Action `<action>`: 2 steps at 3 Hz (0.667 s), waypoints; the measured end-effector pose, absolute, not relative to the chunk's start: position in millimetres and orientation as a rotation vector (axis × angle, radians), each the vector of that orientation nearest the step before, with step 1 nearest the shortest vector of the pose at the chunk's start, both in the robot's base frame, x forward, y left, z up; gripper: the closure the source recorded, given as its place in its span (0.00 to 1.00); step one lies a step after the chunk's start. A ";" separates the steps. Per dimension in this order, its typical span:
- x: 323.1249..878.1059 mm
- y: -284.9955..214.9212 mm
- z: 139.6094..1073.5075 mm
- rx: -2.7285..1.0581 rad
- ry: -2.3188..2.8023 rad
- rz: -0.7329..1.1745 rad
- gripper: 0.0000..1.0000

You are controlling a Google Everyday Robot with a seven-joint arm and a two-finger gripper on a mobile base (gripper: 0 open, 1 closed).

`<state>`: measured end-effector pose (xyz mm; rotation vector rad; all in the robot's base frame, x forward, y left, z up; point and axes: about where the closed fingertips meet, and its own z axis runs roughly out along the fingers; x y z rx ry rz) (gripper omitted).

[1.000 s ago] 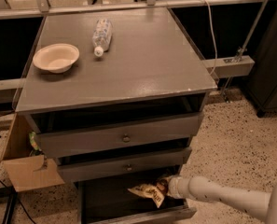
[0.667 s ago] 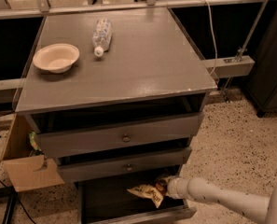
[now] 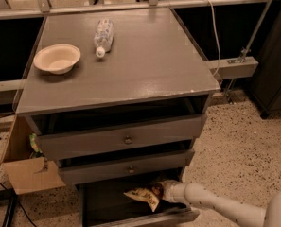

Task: Place brown chip bag into bottom drawer

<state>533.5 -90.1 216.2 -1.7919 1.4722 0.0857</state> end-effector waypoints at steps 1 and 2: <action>536.8 -74.2 205.3 -1.789 1.441 0.089 1.00; 540.2 -56.1 193.8 -1.808 1.419 0.082 1.00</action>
Offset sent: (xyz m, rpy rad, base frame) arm 0.0135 0.0538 -0.0359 -0.0115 -0.0466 0.0546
